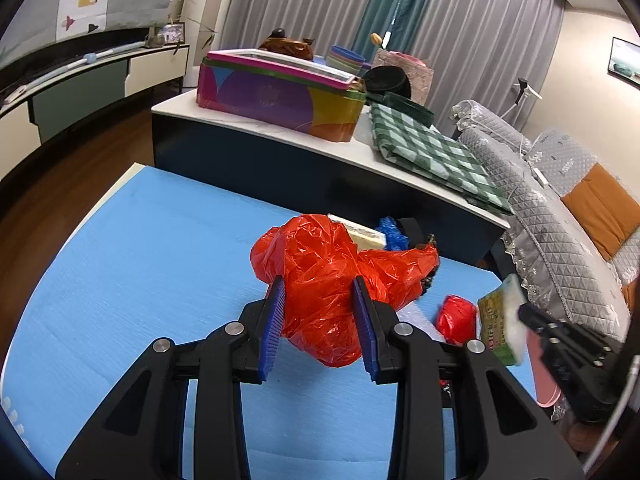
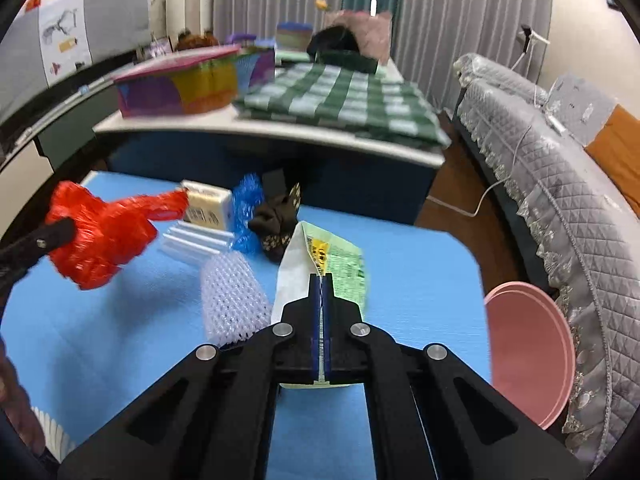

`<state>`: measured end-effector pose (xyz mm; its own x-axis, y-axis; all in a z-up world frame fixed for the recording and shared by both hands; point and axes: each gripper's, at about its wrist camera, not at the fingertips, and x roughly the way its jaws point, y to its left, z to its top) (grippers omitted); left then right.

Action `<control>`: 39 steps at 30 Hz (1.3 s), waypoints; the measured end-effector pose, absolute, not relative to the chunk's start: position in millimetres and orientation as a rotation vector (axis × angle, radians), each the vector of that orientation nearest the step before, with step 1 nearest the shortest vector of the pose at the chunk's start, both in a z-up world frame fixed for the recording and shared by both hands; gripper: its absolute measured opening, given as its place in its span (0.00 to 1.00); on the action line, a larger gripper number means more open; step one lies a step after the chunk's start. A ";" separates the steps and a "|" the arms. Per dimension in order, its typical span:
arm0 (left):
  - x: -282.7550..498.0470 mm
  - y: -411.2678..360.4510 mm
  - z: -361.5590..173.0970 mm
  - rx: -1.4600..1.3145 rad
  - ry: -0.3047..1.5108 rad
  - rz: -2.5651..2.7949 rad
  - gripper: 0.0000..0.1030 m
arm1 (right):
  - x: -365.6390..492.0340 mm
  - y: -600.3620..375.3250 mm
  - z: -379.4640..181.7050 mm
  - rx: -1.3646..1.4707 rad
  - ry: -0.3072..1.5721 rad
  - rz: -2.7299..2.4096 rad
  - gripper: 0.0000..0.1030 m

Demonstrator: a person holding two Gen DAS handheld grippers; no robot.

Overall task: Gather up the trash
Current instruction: 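Carry the green packet in the right tool and red bag in the left tool over the bucket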

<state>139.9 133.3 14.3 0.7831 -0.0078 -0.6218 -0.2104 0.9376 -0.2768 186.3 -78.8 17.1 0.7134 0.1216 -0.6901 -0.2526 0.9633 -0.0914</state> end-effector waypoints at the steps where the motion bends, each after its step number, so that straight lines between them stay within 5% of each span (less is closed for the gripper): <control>1: 138.5 131.0 15.5 -0.342 0.663 0.108 0.32 | 181.8 -82.7 22.2 -0.177 0.734 0.215 0.01; 21: 89.9 70.0 37.2 -0.195 0.587 0.037 0.32 | 112.8 -174.0 85.0 -0.137 0.492 0.261 0.01; 39: 89.5 25.7 22.4 -0.127 0.604 0.021 0.32 | 111.5 -241.5 61.1 -0.028 0.468 0.219 0.01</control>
<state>89.5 25.7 22.4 0.8229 -0.0174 -0.5679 -0.0568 0.9920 -0.1127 111.5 -241.5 61.1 0.8693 0.2028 -0.4507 -0.2156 0.9762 0.0234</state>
